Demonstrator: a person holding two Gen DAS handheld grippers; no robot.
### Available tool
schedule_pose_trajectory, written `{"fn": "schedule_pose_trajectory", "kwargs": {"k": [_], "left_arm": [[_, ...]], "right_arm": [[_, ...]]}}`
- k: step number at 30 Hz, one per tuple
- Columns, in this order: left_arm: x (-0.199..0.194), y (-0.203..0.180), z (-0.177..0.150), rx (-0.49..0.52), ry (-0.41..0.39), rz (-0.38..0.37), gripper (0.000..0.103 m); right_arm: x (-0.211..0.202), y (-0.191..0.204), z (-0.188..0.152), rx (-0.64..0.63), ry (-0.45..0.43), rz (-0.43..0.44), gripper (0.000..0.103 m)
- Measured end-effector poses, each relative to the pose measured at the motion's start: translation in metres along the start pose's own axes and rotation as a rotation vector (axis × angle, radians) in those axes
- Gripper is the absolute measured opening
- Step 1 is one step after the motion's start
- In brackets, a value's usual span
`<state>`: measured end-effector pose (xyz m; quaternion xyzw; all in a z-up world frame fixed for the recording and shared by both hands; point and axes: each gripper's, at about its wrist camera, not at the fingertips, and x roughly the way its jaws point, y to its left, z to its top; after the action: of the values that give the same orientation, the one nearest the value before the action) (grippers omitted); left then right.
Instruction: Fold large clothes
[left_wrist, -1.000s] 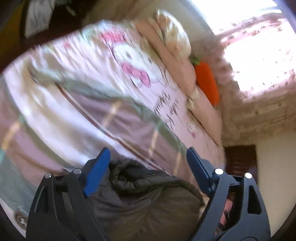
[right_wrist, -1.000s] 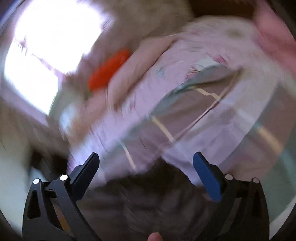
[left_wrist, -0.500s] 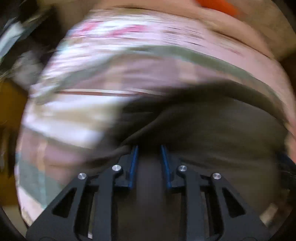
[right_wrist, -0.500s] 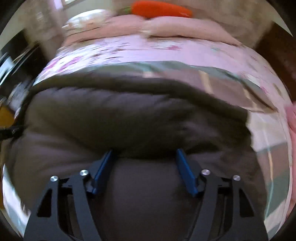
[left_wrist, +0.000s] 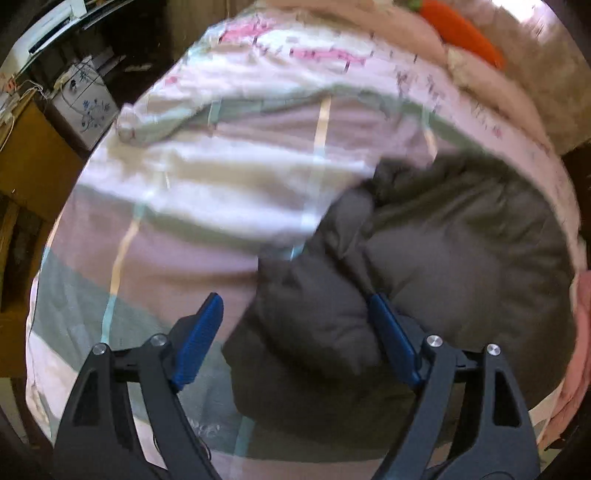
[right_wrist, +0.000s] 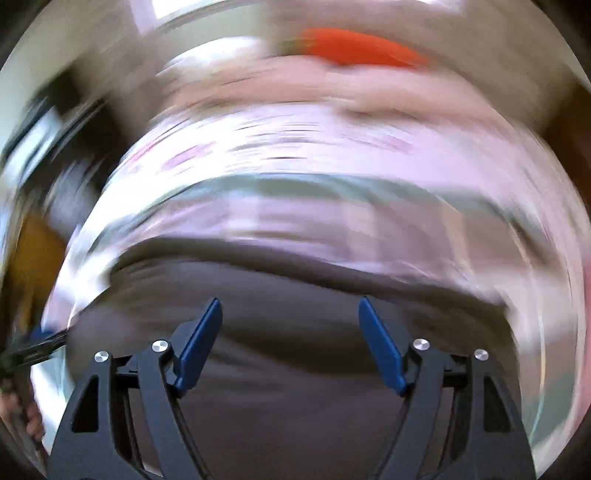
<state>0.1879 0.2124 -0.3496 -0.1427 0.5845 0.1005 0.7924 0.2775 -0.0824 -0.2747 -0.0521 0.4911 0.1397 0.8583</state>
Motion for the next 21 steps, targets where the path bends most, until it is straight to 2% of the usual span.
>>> {"fn": "schedule_pose_trajectory", "kwargs": {"k": [1, 3, 5, 6, 8, 9, 10, 11, 12, 13, 15, 16, 20, 21], "left_arm": [[0.006, 0.003, -0.008, -0.024, 0.027, -0.038, 0.083], [0.013, 0.012, -0.018, -0.065, 0.046, -0.087, 0.083], [0.015, 0.023, -0.027, -0.099, 0.051, -0.123, 0.084], [0.018, 0.029, -0.03, -0.112, 0.058, -0.143, 0.084], [0.023, 0.041, -0.038, -0.144, 0.071, -0.18, 0.087], [0.027, 0.046, -0.043, -0.161, 0.079, -0.2, 0.088], [0.029, 0.05, -0.047, -0.176, 0.089, -0.223, 0.088], [0.034, 0.056, -0.052, -0.204, 0.101, -0.257, 0.088], [0.037, 0.059, -0.055, -0.22, 0.109, -0.274, 0.088], [0.041, 0.063, -0.058, -0.246, 0.121, -0.297, 0.088], [0.046, 0.066, -0.062, -0.258, 0.133, -0.308, 0.089], [0.047, 0.066, -0.063, -0.254, 0.138, -0.305, 0.089], [0.046, 0.066, -0.065, -0.237, 0.145, -0.294, 0.089], [0.043, 0.065, -0.065, -0.226, 0.138, -0.285, 0.089]], "right_arm": [[0.007, 0.048, 0.011, -0.115, 0.017, 0.017, 0.087], [0.03, 0.123, 0.025, -0.312, 0.035, -0.015, 0.087], [0.051, 0.174, 0.026, -0.475, 0.065, -0.039, 0.087], [0.07, 0.207, 0.02, -0.603, 0.093, -0.093, 0.087], [0.106, 0.238, 0.009, -0.781, 0.173, -0.184, 0.087], [0.12, 0.248, 0.002, -0.85, 0.186, -0.26, 0.077], [0.128, 0.248, -0.003, -0.878, 0.186, -0.309, 0.045], [0.136, 0.248, -0.002, -0.878, 0.207, -0.341, 0.03], [0.144, 0.244, 0.006, -0.794, 0.258, -0.286, 0.02], [0.144, 0.236, 0.017, -0.707, 0.264, -0.24, 0.018], [0.14, 0.229, 0.035, -0.592, 0.188, -0.248, 0.017], [0.132, 0.224, 0.05, -0.524, 0.098, -0.264, 0.017], [0.091, 0.19, 0.091, -0.251, -0.131, -0.224, 0.019], [0.077, 0.18, 0.095, -0.205, -0.182, -0.176, 0.031]]}}
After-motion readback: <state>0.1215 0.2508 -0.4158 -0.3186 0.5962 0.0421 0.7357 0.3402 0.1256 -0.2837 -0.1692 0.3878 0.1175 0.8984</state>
